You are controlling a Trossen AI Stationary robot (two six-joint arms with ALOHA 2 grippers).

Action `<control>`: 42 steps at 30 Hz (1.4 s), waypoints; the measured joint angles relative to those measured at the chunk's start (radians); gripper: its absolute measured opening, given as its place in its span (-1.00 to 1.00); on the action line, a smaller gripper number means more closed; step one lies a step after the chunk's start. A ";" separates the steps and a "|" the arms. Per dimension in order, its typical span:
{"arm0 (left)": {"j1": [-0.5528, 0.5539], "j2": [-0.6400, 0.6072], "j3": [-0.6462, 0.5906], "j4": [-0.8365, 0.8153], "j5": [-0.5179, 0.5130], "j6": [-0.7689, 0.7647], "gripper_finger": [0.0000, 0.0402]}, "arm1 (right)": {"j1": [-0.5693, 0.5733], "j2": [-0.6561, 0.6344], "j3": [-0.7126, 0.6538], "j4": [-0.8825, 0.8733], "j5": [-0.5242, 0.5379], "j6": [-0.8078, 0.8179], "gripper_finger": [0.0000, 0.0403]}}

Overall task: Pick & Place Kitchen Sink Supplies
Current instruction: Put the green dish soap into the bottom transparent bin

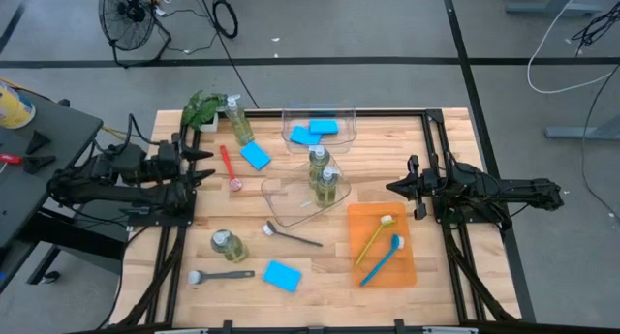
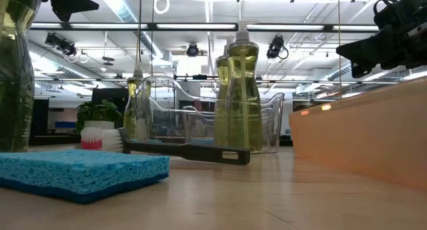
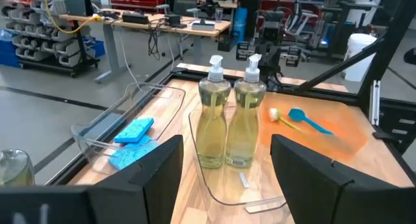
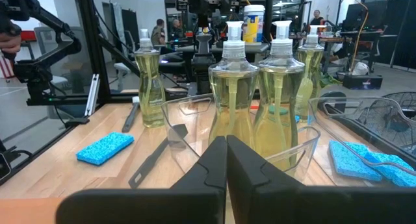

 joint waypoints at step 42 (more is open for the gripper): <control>0.405 0.026 -0.001 -0.029 0.292 0.173 0.18 | 0.000 0.000 0.000 0.000 0.000 0.000 -0.96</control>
